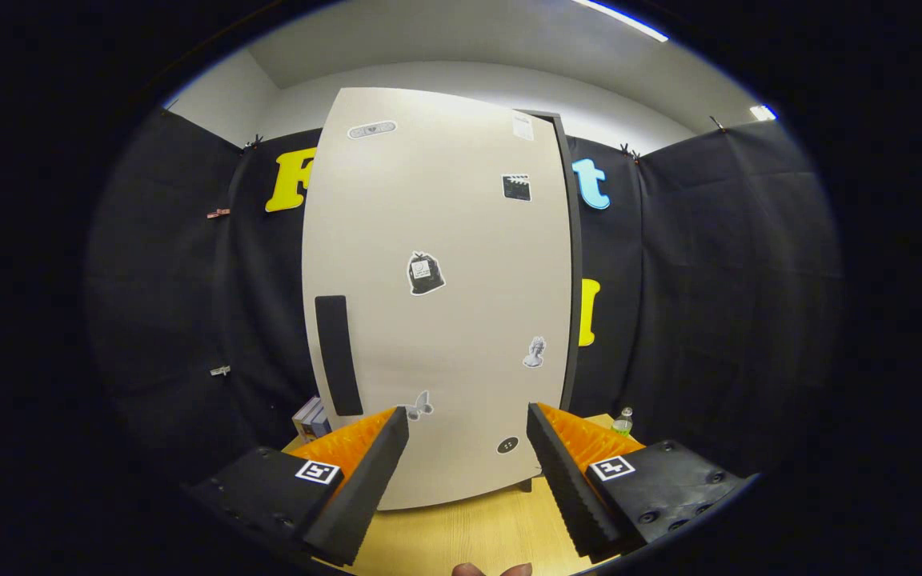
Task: Open the shoe cabinet door, grab the shoes and put them into the shoe cabinet, then close the shoe cabinet door.
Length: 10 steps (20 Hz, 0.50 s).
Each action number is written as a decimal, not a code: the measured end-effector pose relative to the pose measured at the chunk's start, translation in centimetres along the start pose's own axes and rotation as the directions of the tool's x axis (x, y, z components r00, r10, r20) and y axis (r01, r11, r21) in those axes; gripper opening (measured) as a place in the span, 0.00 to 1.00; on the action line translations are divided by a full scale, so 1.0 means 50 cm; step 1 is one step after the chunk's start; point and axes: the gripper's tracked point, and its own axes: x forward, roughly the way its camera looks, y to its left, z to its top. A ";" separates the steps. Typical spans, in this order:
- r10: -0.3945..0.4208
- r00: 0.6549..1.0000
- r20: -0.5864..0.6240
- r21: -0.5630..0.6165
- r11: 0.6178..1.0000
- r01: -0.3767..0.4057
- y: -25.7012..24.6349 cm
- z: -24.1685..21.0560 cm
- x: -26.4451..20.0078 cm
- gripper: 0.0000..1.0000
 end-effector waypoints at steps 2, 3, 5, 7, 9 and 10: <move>0.000 1.000 0.002 -0.007 1.000 0.000 0.000 0.001 -0.003 0.97; 0.001 1.000 0.001 -0.007 1.000 -0.001 -0.001 -0.001 -0.004 0.97; 0.005 1.000 0.001 -0.007 1.000 -0.005 0.002 -0.001 -0.004 0.97; 0.010 1.000 -0.002 -0.009 1.000 -0.010 0.004 -0.003 -0.004 0.97; 0.011 1.000 -0.001 -0.012 1.000 -0.011 0.006 0.000 -0.003 0.97; 0.011 1.000 -0.002 -0.014 1.000 -0.011 0.004 0.000 -0.001 0.97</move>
